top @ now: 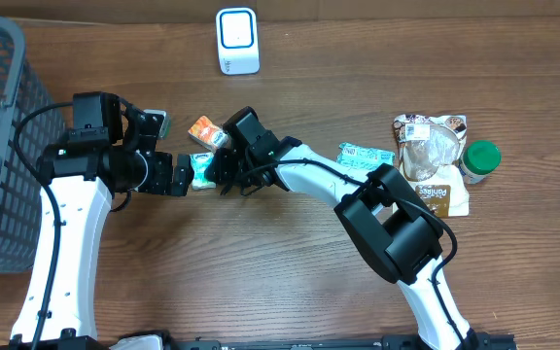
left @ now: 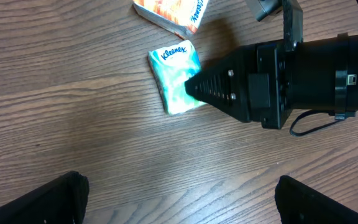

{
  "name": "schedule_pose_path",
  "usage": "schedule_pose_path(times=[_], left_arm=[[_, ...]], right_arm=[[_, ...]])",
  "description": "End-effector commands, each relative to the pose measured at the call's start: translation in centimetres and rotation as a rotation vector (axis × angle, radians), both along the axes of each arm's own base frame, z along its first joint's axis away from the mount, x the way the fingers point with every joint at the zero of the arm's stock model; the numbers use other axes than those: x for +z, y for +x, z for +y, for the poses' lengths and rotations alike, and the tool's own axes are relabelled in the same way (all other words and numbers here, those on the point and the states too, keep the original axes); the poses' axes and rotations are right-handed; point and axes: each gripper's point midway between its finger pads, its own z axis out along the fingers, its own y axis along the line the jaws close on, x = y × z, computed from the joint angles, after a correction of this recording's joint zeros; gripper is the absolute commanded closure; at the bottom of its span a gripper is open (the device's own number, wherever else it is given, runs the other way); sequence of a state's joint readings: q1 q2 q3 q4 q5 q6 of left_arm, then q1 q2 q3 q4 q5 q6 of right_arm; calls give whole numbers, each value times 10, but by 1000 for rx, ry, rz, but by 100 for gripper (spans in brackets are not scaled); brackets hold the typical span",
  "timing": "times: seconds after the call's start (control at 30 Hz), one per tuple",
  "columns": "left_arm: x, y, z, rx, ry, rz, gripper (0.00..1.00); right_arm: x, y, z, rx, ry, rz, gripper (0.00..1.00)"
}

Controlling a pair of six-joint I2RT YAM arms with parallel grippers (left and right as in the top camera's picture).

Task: Scan the item barcode
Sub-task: 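Lift the Kleenex pack and pull it toward the right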

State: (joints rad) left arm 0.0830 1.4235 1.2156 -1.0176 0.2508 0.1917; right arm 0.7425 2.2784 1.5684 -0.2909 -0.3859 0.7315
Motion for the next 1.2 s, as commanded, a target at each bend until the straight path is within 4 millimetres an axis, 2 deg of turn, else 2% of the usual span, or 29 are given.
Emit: schedule_pose_path(times=[0.0,0.1,0.13,0.2,0.3,0.4,0.47,0.53,0.67,0.73,0.77,0.9,1.0,1.17], left_arm=[[2,1,-1,-21,0,-10,0],[1,1,-1,-21,0,-10,0],[2,1,-1,-21,1,-10,0],[2,1,-1,-21,0,-10,0],[2,1,-1,-21,0,-10,1],[1,1,-1,-21,1,-10,1],[2,1,-1,-21,0,-10,0],[2,1,-1,-21,0,-10,0],[2,1,-1,-21,0,-10,0],[2,1,-1,-21,1,-10,1],[2,1,-1,-21,0,-10,1],[2,1,-1,-21,0,-10,1],[2,1,-1,-21,1,-10,0],[2,1,-1,-21,1,-10,1]], right_arm=[[-15,-9,1,11,-30,16,87],[-8,-10,-6,38,-18,40,96],[2,-10,-10,78,8,40,96],[43,-15,-25,241,126,31,96],[69,-22,-54,378,194,11,96],[59,-18,-98,427,115,-14,96],[38,-9,-132,440,-40,-46,96],[25,-4,-151,459,-162,-79,96],[22,-3,-153,505,-199,-117,96],[22,-3,-153,505,-199,-118,61],[22,-2,-154,479,-199,-102,57],[24,2,-163,341,-193,-3,59],[29,-6,-161,270,-149,101,62],[26,-7,-164,254,-178,116,59]])
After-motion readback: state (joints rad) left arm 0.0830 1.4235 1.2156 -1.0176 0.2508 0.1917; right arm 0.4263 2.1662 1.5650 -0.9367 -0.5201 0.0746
